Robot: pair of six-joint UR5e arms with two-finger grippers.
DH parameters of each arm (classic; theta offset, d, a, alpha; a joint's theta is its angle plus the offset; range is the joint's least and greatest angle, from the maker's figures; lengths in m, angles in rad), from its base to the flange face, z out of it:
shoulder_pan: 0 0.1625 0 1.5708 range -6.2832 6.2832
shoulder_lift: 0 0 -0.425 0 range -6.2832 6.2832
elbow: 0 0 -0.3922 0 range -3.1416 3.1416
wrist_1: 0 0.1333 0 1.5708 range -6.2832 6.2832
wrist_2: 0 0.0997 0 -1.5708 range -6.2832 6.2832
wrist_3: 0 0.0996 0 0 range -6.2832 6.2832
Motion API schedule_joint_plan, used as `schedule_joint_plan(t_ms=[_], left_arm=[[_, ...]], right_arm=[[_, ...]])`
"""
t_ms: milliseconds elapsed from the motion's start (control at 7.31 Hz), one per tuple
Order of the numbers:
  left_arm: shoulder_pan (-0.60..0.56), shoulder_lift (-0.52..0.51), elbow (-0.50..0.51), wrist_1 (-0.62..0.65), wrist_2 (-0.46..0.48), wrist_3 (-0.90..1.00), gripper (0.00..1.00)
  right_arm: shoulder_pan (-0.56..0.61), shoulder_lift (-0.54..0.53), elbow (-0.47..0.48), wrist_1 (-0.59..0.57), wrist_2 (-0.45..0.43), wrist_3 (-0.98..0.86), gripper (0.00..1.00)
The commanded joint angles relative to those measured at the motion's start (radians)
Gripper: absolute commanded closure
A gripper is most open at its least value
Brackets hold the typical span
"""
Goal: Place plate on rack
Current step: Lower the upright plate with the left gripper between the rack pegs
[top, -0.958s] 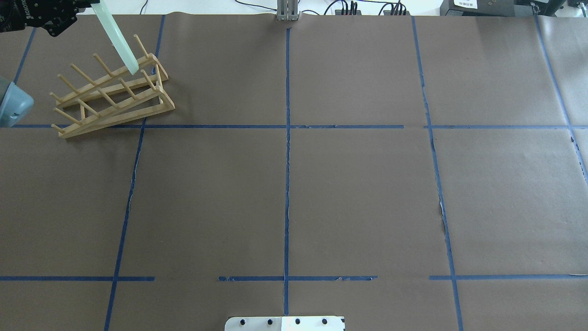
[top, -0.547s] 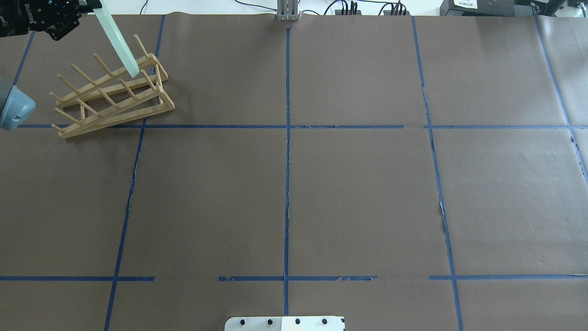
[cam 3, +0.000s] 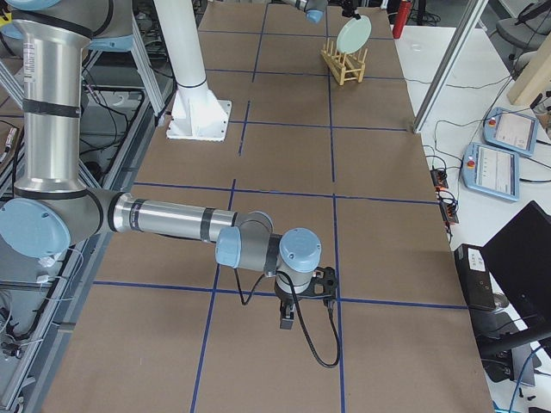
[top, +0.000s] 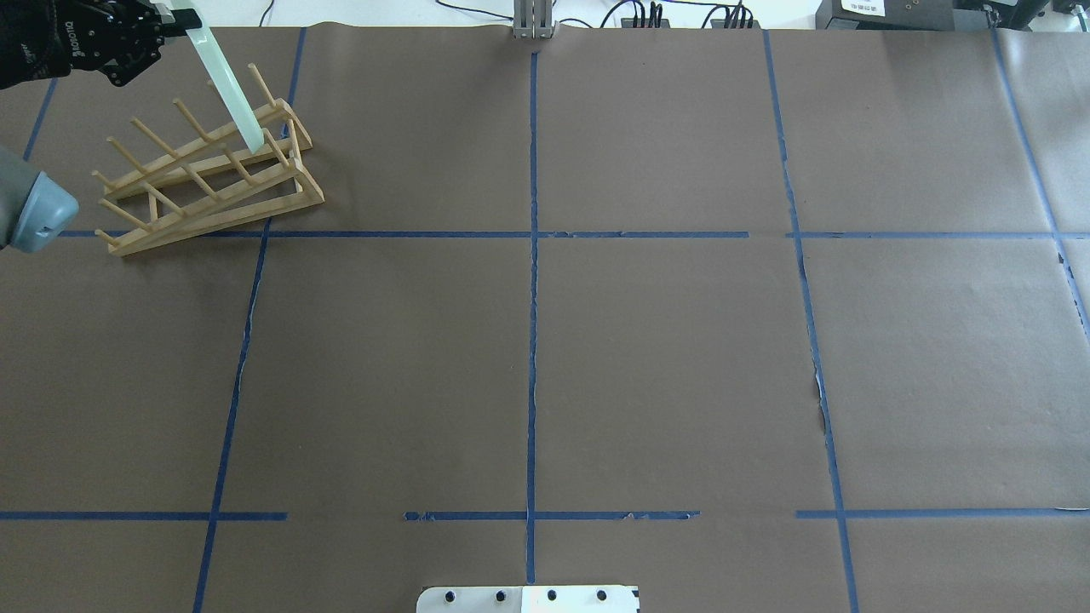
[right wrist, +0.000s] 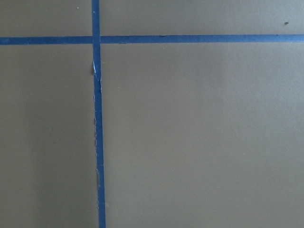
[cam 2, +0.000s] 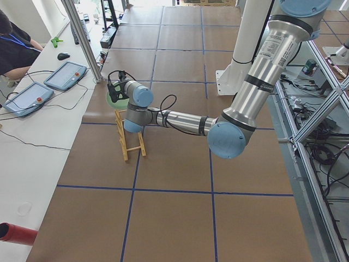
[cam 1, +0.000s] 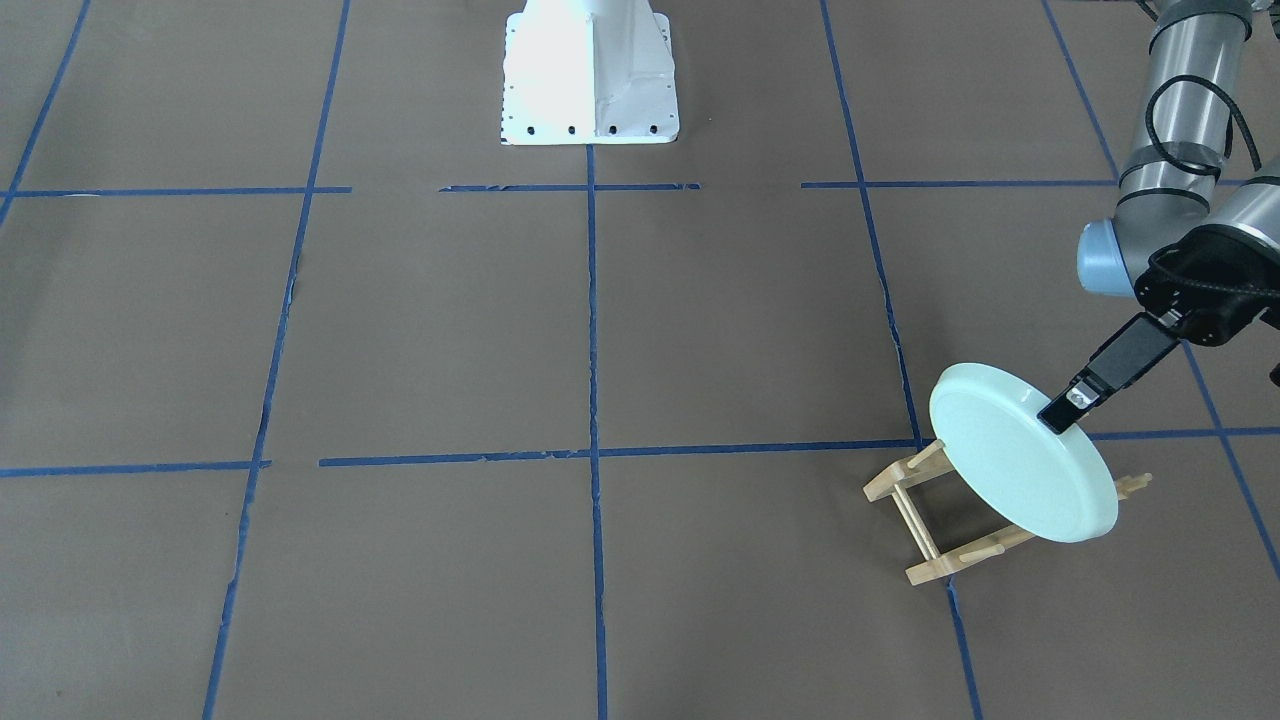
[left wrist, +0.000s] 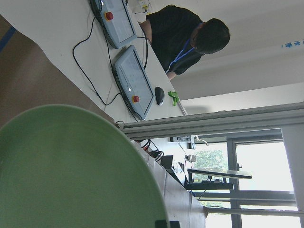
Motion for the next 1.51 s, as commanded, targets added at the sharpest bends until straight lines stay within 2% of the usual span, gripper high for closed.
schedule_joint_plan(t_ms=[0,1232,1368], left_arm=[[0.016,-0.001,0.015,0.0,0.027,0.003,1.0],[0.043,0.0,0.07,0.0,0.056,0.005,1.0],[0.043,0.0,0.07,0.0,0.056,0.005,0.87]], right_arm=[[0.0,0.0,0.0,0.001,0.0,0.0,0.0],[0.0,0.0,0.0,0.001,0.0,0.0,0.0],[0.0,0.0,0.0,0.001,0.0,0.0,0.0]])
